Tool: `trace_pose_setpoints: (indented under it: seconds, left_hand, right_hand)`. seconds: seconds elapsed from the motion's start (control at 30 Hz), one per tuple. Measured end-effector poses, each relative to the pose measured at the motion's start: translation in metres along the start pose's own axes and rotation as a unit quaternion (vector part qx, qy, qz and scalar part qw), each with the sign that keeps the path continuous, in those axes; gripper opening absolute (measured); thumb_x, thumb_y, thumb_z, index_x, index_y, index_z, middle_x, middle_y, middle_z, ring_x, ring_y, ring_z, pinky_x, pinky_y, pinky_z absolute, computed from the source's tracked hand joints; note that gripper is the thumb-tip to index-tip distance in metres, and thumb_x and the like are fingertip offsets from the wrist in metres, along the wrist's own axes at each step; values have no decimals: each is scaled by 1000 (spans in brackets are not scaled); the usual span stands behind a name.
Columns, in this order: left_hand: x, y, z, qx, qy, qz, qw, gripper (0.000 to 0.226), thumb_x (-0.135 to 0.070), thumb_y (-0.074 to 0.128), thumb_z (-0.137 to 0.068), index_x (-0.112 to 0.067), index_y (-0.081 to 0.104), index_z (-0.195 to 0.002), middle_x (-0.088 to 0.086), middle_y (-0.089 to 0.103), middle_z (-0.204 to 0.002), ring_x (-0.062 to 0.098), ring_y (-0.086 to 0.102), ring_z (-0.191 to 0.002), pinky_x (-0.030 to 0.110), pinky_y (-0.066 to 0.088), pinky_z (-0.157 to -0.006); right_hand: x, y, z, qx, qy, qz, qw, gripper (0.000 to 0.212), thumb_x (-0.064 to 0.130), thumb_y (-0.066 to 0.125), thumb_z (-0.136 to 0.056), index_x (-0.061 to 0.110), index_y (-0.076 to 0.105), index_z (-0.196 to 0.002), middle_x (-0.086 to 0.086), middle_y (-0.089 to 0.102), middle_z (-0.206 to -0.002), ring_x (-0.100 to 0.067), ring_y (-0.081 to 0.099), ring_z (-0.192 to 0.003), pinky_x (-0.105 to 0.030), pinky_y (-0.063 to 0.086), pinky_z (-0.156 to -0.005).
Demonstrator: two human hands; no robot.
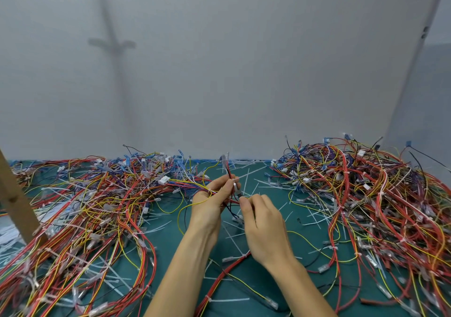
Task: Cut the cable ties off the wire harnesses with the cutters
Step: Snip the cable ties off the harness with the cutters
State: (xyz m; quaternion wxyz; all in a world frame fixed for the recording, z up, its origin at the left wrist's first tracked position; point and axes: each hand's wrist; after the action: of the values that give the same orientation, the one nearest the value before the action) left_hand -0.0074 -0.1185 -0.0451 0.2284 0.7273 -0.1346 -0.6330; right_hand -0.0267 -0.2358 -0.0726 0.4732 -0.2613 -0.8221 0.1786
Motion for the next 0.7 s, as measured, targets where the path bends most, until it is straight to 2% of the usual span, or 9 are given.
trace_pose_setpoints:
  seconds: [0.1,0.2,0.3,0.47,0.6,0.7]
  left_hand:
    - [1,0,0,4,5,-2,1000,14,-5,64,-85,-5,69,-98,11,73,-93,17,71,-85,25,53,-81]
    - [2,0,0,9,6,2,1000,19,-7,66,-82,-4,69,-100,14,73,-96,19,72,-86,26,54,-82]
    - [3,-1,-1,13,5,12,1000,15,-4,65,-84,-4,69,-98,12,74,-90,19,72,-84,25,55,-79]
    - [2,0,-1,12,-4,40,999,25,-11,71,-71,-7,71,-95,6,74,-86,13,71,-77,19,55,-71]
    - [7,0,-1,5,18,-6,1000,12,-6,67,-85,-11,72,-95,1,70,-81,10,66,-76,21,51,-72]
    - [9,1,-1,-2,61,-72,995,12,-6,65,-89,-13,72,-96,-3,71,-80,8,66,-77,19,51,-73]
  right_hand:
    - [-1,-3,-3,-5,16,-12,1000,38,46,35,-100,21,50,-76,8,50,-78,-7,48,-73,-24,30,-63]
    - [-1,-7,-4,3,19,-12,1000,37,45,36,-100,23,51,-74,7,51,-76,-4,49,-73,-16,34,-63]
    - [0,-7,-4,10,20,-17,1000,39,45,35,-100,22,54,-76,7,52,-76,-5,49,-73,-20,32,-62]
    - [-1,-9,-5,14,28,-20,999,41,47,34,-99,19,58,-80,7,54,-79,-8,51,-75,-27,30,-64]
    - [-1,-9,-4,29,36,-8,999,38,49,33,-99,27,54,-77,9,54,-79,-6,50,-76,-27,29,-65]
    - [-2,-7,-5,23,45,-16,999,42,48,33,-100,22,61,-83,8,57,-82,-8,53,-80,-30,33,-68]
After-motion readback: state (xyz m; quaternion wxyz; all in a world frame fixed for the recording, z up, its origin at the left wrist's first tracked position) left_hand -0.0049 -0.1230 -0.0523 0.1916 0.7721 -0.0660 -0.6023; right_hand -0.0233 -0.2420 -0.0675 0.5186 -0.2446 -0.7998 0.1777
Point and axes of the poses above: each hand's wrist, its own z-axis away from the middle knuckle, its own y-axis out of the palm, x = y × z
